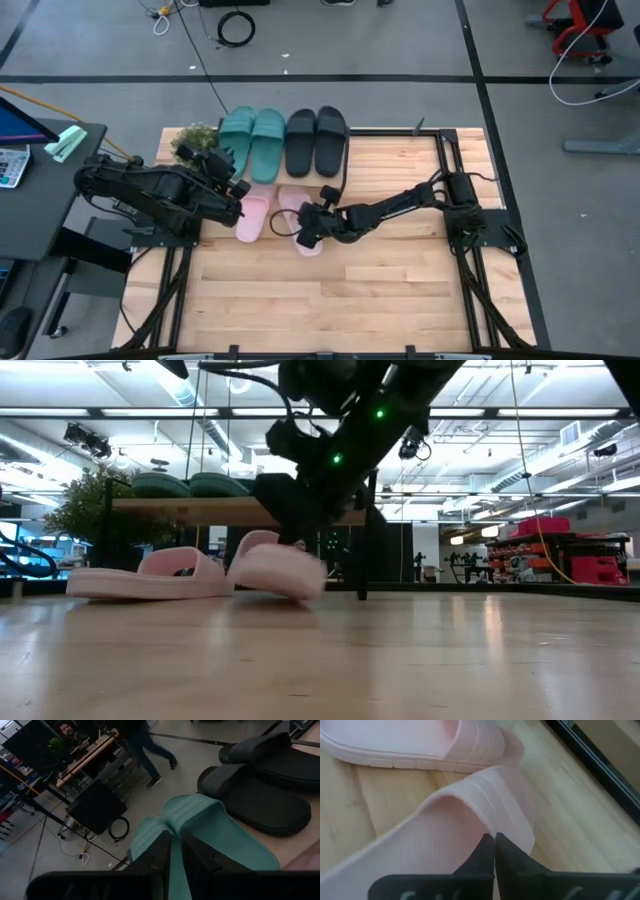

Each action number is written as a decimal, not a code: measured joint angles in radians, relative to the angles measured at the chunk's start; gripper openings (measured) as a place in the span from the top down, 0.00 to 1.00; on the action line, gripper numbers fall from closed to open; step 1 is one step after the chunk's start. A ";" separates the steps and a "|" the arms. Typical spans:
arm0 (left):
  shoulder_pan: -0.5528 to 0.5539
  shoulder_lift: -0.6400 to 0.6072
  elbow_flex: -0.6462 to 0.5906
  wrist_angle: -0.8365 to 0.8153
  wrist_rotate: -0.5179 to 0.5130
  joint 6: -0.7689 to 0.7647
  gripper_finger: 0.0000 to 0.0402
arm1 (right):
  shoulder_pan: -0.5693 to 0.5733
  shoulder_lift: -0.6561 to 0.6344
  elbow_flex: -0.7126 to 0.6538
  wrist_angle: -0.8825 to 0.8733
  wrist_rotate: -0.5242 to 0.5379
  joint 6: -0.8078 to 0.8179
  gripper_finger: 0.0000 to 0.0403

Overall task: Pick and place slides into the shelf
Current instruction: Put the pink slide under the shelf, then adjust the pink slides under the shelf

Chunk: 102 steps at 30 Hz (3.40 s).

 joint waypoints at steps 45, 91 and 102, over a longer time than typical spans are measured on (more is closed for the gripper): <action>-0.068 0.002 -0.203 0.188 0.457 -0.048 0.99 | 0.205 -0.232 -0.002 -0.069 -0.215 -0.002 0.98; -0.215 0.209 -0.808 1.205 0.523 -0.393 0.99 | 0.135 -0.059 -0.004 -0.057 -0.188 0.183 1.00; -0.205 0.227 -0.727 1.169 0.508 -0.323 1.00 | 0.155 -0.054 -0.002 -0.019 -0.274 0.200 1.00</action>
